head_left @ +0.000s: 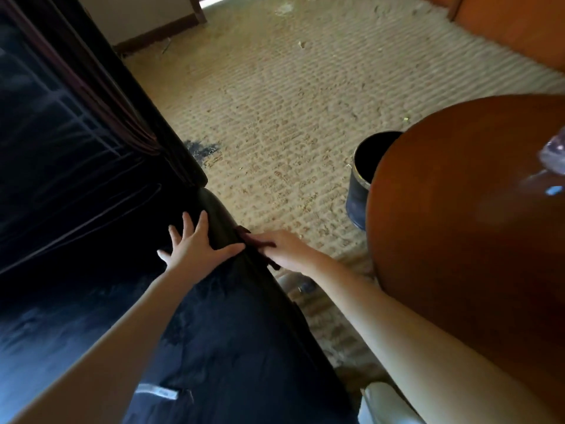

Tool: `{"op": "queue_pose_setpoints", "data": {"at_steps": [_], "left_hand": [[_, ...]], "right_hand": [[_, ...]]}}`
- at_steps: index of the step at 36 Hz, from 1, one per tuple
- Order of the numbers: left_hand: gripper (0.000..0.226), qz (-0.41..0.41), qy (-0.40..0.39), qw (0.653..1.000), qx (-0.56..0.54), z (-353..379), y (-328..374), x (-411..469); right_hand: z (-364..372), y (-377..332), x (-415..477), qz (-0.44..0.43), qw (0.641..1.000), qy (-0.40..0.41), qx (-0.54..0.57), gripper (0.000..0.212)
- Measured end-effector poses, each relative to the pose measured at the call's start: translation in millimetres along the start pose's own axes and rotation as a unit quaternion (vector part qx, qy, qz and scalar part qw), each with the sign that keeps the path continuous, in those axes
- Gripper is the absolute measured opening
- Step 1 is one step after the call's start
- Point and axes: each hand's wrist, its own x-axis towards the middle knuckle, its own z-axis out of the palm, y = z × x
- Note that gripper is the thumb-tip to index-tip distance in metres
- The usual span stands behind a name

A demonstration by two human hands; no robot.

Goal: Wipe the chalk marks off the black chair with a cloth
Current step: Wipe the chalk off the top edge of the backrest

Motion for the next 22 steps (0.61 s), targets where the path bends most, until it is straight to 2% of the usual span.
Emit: {"op": "queue_pose_setpoints", "data": {"at_steps": [5, 7, 9, 11, 13, 17, 22], "left_hand": [[0.097, 0.017, 0.054, 0.998, -0.017, 10, 13, -27], [0.089, 0.024, 0.043, 0.999, 0.002, 14, 22, -42], [0.095, 0.037, -0.02, 0.999, 0.033, 17, 25, -56], [0.11, 0.062, -0.105, 0.99, 0.071, 19, 20, -70], [0.119, 0.094, -0.146, 0.98, 0.098, 22, 12, -80], [0.124, 0.12, -0.129, 0.98, 0.096, 28, 8, -87], [0.125, 0.133, -0.107, 0.981, 0.088, 33, 6, -89]], "right_hand": [[9, 14, -42, 0.011, 0.999, 0.0, -0.044, 0.046], [13, 15, -61, 0.02, 0.998, 0.002, -0.054, 0.044], [18, 19, -78, 0.024, 0.998, 0.015, -0.058, 0.042], [25, 23, -92, 0.027, 0.998, 0.022, -0.042, 0.041], [34, 23, -105, 0.025, 0.999, 0.02, -0.024, 0.04], [50, 21, -125, -0.003, 0.997, 0.067, -0.045, 0.043], [67, 24, -149, -0.032, 0.99, 0.078, -0.11, 0.051]]}}
